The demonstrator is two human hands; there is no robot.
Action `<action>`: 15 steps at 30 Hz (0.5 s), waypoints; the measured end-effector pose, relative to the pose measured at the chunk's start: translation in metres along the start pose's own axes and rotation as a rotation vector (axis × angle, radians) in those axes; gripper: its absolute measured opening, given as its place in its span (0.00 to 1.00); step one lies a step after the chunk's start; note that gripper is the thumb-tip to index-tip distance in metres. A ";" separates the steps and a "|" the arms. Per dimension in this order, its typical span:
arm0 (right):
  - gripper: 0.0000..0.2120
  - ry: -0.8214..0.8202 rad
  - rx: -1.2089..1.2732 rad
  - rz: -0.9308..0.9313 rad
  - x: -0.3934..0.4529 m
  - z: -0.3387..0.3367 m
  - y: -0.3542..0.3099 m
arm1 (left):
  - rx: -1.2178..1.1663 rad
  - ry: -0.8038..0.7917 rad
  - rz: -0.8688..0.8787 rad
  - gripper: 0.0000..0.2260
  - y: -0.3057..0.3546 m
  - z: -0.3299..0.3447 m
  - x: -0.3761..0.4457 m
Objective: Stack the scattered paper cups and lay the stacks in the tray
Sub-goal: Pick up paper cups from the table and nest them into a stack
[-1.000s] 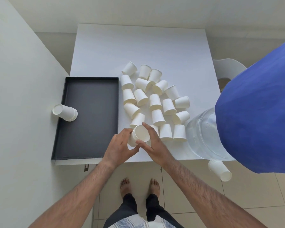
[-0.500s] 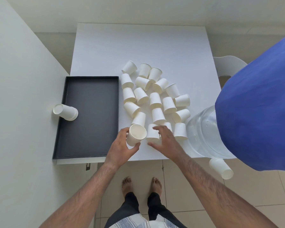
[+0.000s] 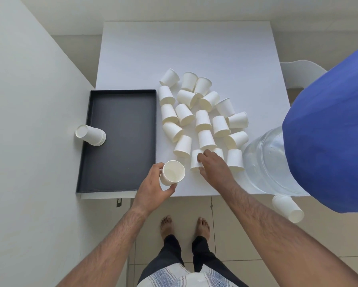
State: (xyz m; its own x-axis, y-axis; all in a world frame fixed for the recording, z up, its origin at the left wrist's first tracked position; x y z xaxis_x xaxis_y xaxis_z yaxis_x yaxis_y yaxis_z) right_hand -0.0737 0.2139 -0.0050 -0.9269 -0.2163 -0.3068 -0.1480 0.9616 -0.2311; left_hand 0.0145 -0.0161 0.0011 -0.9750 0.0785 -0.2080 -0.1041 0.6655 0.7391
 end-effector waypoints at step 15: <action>0.05 0.169 0.630 0.229 -0.020 -0.046 0.014 | 0.007 0.013 -0.004 0.31 0.001 -0.005 -0.003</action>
State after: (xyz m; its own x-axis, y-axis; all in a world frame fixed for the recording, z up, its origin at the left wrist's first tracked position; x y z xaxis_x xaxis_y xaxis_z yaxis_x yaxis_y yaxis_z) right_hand -0.0733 0.2394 0.0402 -0.9595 0.0588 -0.2754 0.2389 0.6876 -0.6857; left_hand 0.0160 -0.0197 0.0058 -0.9770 0.0661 -0.2025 -0.1067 0.6710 0.7337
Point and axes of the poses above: each hand's wrist, its own x-axis towards the middle knuckle, its own z-axis out of the palm, y = z × x, the point moved 3 cm from there along x, towards the middle knuckle, and after that the axes turned 8 degrees about z, right-handed, at the moved point
